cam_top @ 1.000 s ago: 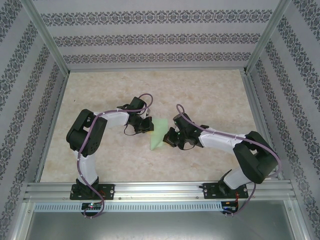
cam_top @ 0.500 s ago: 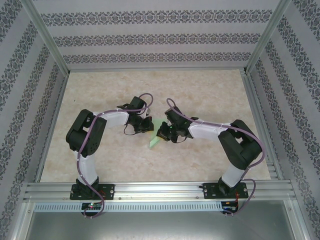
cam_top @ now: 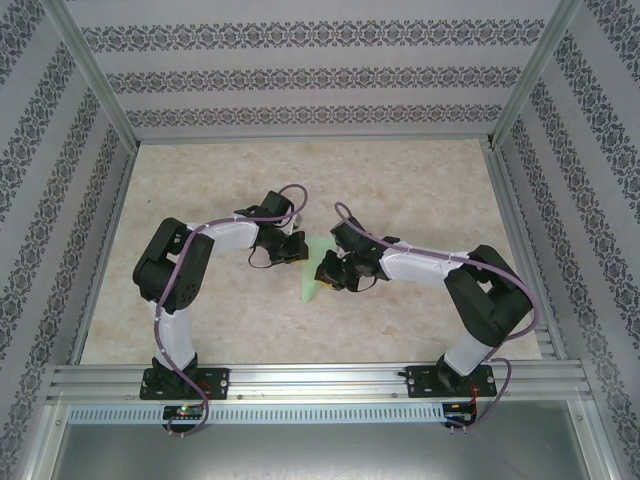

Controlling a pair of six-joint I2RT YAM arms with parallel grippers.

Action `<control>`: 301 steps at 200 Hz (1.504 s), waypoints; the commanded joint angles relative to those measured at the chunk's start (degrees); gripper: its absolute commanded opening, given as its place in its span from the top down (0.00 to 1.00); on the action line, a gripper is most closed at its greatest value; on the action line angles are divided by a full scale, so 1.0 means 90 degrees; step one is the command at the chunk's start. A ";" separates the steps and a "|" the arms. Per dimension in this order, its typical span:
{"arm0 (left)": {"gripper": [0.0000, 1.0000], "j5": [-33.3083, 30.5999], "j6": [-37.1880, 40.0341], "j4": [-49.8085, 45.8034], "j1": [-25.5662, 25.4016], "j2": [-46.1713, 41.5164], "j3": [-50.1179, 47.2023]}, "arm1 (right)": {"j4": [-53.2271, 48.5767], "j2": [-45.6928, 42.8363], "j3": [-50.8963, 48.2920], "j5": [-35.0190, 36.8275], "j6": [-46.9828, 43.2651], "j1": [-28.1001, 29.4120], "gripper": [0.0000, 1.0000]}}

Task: Fold a paper plane with a square sheet of paper (pick it up from the middle)
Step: Third fold the triangle at the center of the table.

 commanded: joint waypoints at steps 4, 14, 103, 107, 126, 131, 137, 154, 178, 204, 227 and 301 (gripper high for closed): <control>0.97 -0.0110 0.0178 -0.0144 -0.0070 0.0190 0.0143 | -0.0351 -0.0295 -0.0148 0.0018 0.0080 0.0104 0.83; 0.97 -0.0153 0.0196 -0.0187 -0.0076 0.0221 0.0151 | -0.0351 -0.0369 -0.0174 0.0067 0.0109 0.0113 0.82; 0.99 -0.0351 0.0202 -0.0285 -0.0117 0.0341 0.0110 | -0.0098 -0.0499 -0.0101 0.0060 0.0471 0.0146 0.85; 0.99 -0.0385 0.0199 -0.0295 -0.0119 0.0349 0.0105 | -0.0108 -0.0516 -0.0103 0.0060 0.0492 0.0144 0.84; 0.99 -0.0492 0.0178 -0.0336 -0.0117 0.0372 0.0111 | -0.0224 -0.0701 -0.0173 0.0123 0.0507 0.0155 0.81; 0.99 -0.0509 0.0170 -0.0336 -0.0122 0.0370 0.0113 | -0.0263 -0.0764 -0.0201 0.0143 0.0514 0.0154 0.81; 0.99 -0.0516 0.0166 -0.0336 -0.0114 0.0380 0.0113 | -0.0293 -0.0824 -0.0231 0.0165 0.0524 0.0152 0.81; 1.00 -0.0526 0.0147 -0.0325 -0.0117 0.0389 0.0107 | -0.0327 -0.0984 -0.0304 0.0214 0.0559 0.0153 0.81; 1.00 -0.0483 0.0141 -0.0307 -0.0128 0.0397 0.0120 | -0.0278 -0.0977 -0.0323 0.0203 0.0587 0.0161 0.87; 1.00 -0.0448 0.0159 -0.0307 -0.0129 0.0379 0.0128 | -0.0150 -0.0783 -0.0241 0.0107 0.0587 0.0172 0.92; 1.00 -0.0417 0.0162 -0.0297 -0.0129 0.0377 0.0118 | -0.0072 -0.0651 -0.0214 0.0126 0.0569 0.0180 0.93; 1.00 -0.0386 0.0201 -0.0296 -0.0136 0.0282 0.0120 | 0.0314 -0.0579 -0.0286 0.0390 0.0517 0.0126 1.00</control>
